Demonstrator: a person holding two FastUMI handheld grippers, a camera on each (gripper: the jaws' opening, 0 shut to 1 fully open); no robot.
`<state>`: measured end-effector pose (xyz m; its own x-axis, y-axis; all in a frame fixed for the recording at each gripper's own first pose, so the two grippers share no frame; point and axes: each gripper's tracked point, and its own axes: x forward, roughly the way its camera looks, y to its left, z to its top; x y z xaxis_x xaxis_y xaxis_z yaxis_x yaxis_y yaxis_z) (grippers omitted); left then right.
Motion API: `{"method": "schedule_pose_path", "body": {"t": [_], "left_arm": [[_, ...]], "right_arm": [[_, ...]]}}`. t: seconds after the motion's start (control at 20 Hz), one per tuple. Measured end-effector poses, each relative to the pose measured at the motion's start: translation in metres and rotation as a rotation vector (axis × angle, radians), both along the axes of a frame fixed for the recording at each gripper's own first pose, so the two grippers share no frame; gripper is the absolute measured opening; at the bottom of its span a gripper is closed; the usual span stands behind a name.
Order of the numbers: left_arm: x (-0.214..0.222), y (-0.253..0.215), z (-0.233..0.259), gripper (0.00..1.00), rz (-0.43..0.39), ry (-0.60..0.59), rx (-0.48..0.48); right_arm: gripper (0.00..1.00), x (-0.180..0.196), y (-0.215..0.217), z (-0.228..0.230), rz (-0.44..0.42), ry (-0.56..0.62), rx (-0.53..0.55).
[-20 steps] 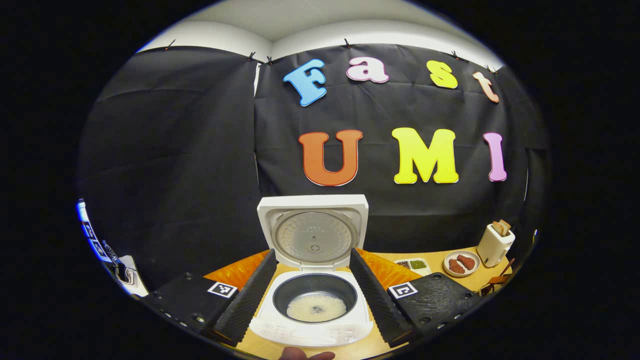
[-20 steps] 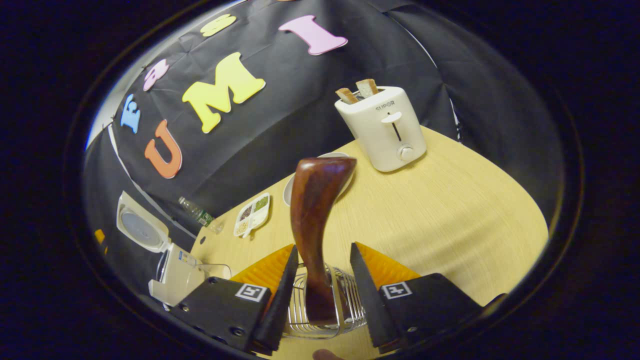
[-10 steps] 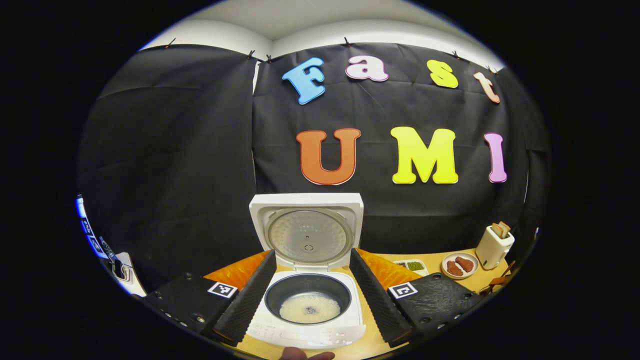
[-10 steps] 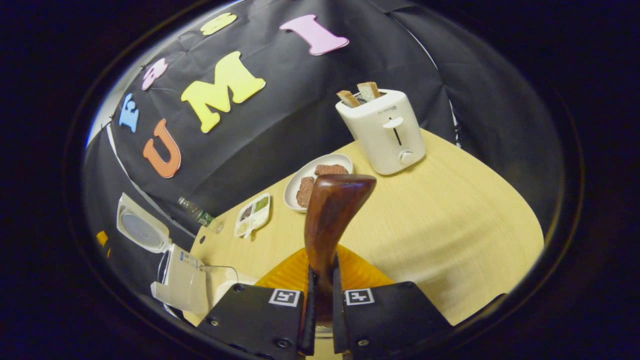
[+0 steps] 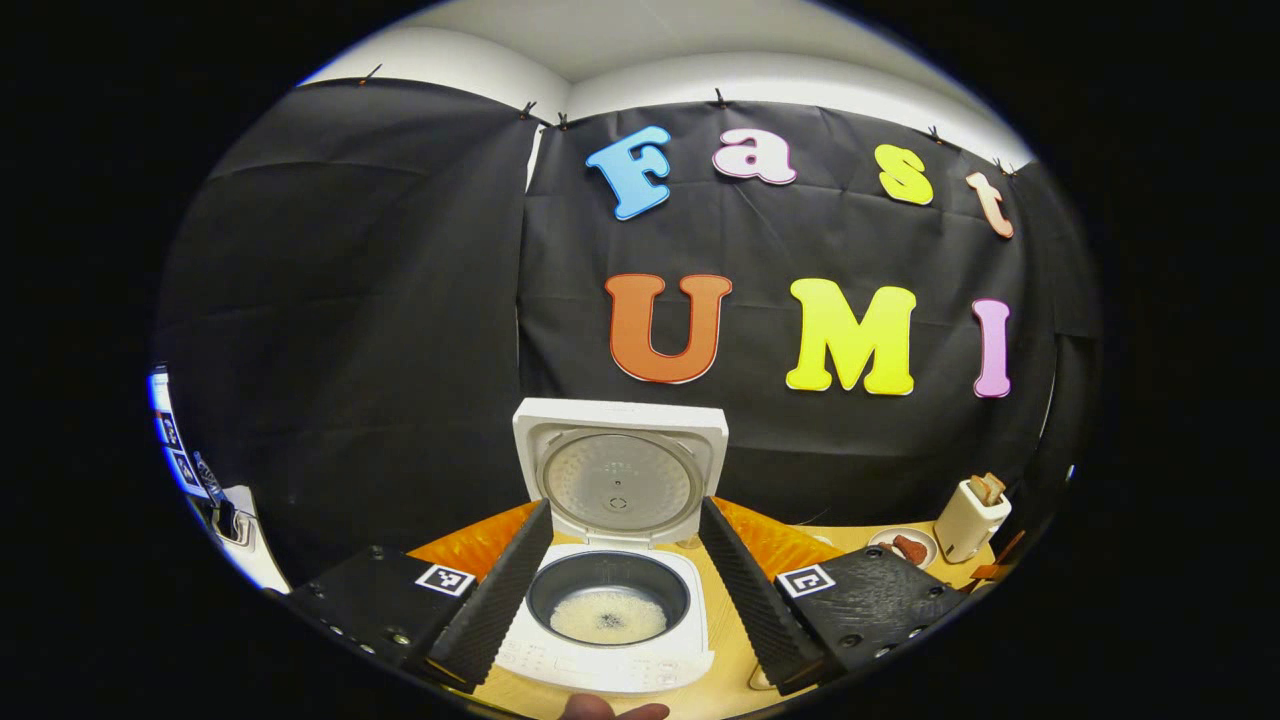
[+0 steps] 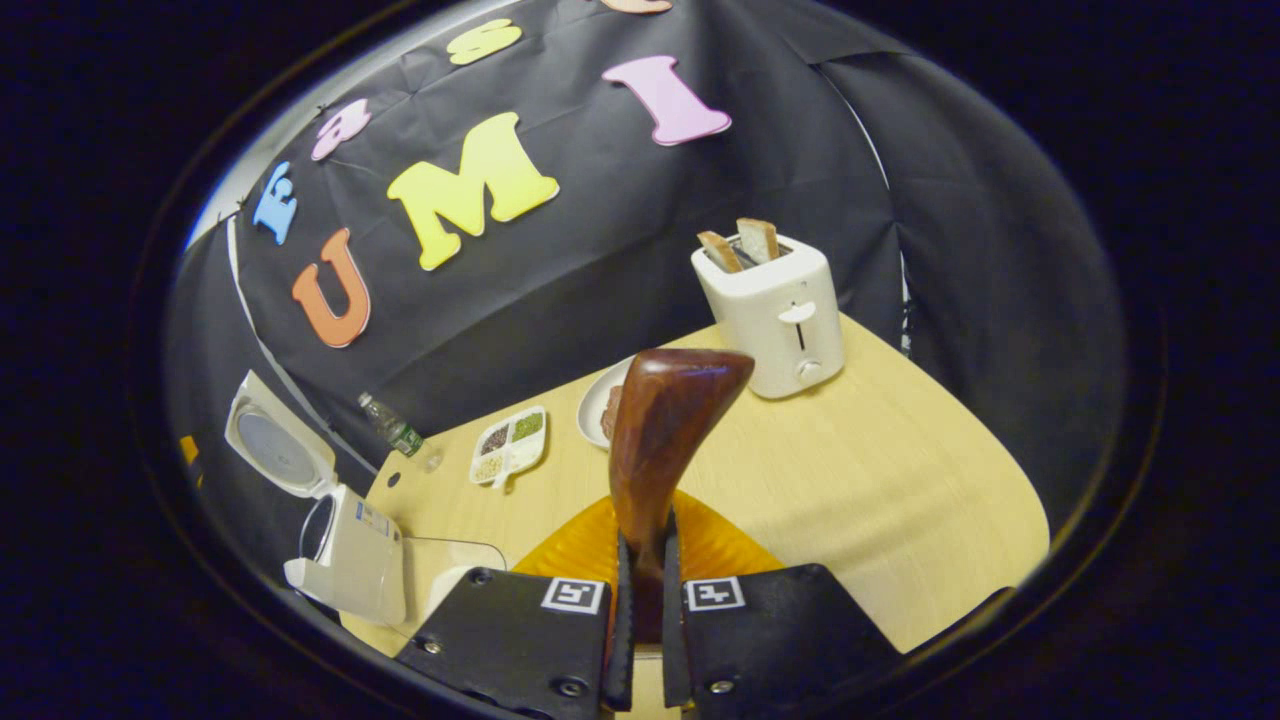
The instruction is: Close the left gripper, press the button to open the rice cooker; take a wooden spoon from the chopstick holder with the right hand, scoop a spoonful of rice and pour it into the rice cooker, then put the wooden spoon back into the chopstick holder.
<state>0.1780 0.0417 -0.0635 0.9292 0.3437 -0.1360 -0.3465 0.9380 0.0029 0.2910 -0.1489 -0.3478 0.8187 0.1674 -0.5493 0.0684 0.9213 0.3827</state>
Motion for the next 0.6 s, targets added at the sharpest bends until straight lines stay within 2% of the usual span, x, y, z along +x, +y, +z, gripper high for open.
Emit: {"method": "schedule_pose_path", "body": {"t": [0.15,0.35,0.6], "left_arm": [[-0.002,-0.003,-0.002,0.95,-0.058,0.016,0.012],[-0.006,0.001,0.004,0.94,-0.131,0.008,0.058],[-0.016,0.011,-0.007,0.95,-0.206,0.008,0.067]], "right_arm": [[0.12,-0.005,-0.001,0.028,-0.04,-0.029,0.022],[0.1,-0.018,0.017,0.066,-0.066,-0.053,0.02],[0.1,-0.031,0.083,0.114,-0.058,-0.124,-0.033]]}}
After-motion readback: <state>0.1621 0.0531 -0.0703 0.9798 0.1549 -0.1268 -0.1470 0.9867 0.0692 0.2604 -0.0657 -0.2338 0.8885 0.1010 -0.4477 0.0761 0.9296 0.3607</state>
